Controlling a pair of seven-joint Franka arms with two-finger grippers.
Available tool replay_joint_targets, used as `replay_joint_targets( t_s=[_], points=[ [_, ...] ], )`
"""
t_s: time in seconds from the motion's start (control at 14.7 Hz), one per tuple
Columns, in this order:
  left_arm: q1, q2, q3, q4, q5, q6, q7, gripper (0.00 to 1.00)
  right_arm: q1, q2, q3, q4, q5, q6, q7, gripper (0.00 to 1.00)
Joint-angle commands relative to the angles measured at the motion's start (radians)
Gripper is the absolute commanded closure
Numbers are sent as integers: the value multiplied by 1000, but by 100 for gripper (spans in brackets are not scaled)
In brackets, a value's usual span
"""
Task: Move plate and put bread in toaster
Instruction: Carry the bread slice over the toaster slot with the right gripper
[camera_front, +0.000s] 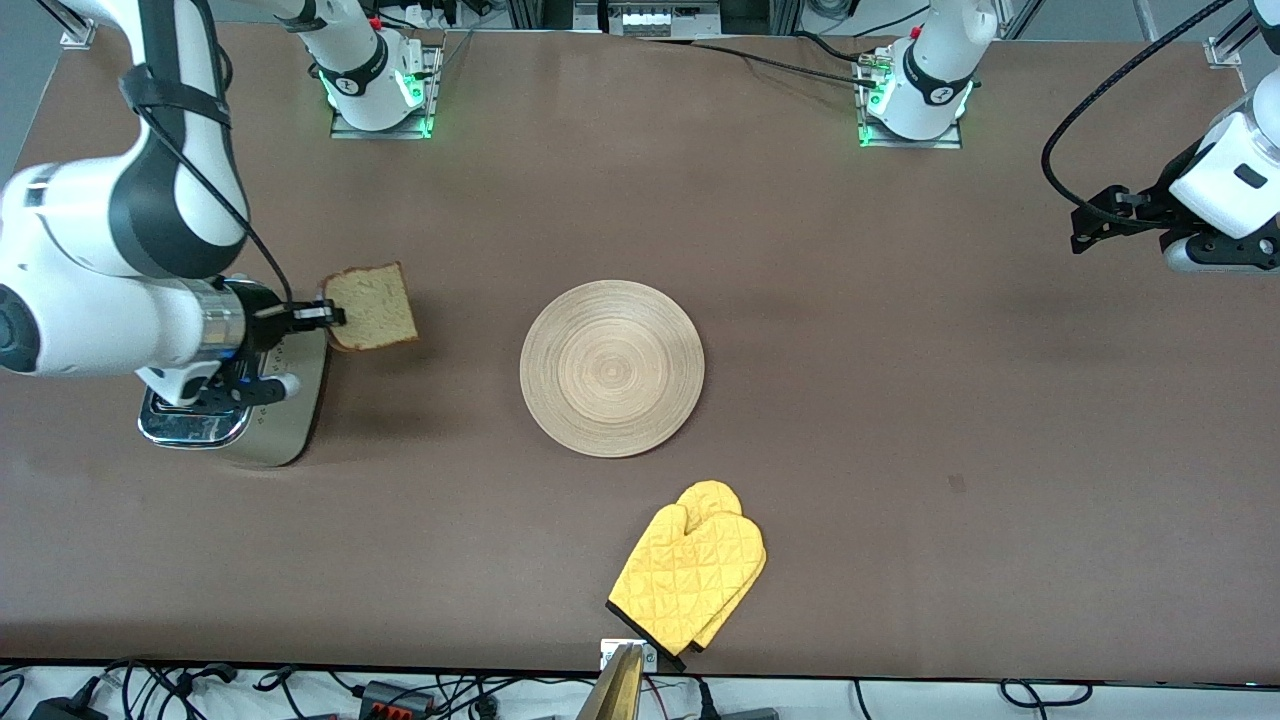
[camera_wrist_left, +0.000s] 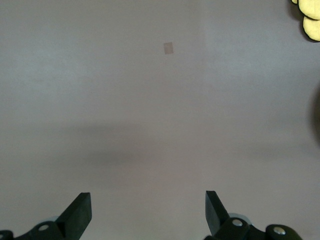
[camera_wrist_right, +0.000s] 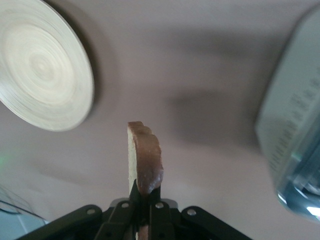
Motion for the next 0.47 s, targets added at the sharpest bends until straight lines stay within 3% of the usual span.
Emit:
replay_joint_targets(
  t_s=[0.0, 0.2, 0.41],
  points=[
    [-10, 0, 15, 15, -14, -19, 8, 0, -12, 12, -2, 149, -172, -134, 12, 100],
    [-7, 0, 15, 15, -14, -19, 8, 0, -12, 17, -1, 196, -402, -134, 1, 100],
    [-1, 0, 15, 15, -14, -20, 11, 0, -16, 20, -4, 213, -461, -126, -31, 100]
  ],
)
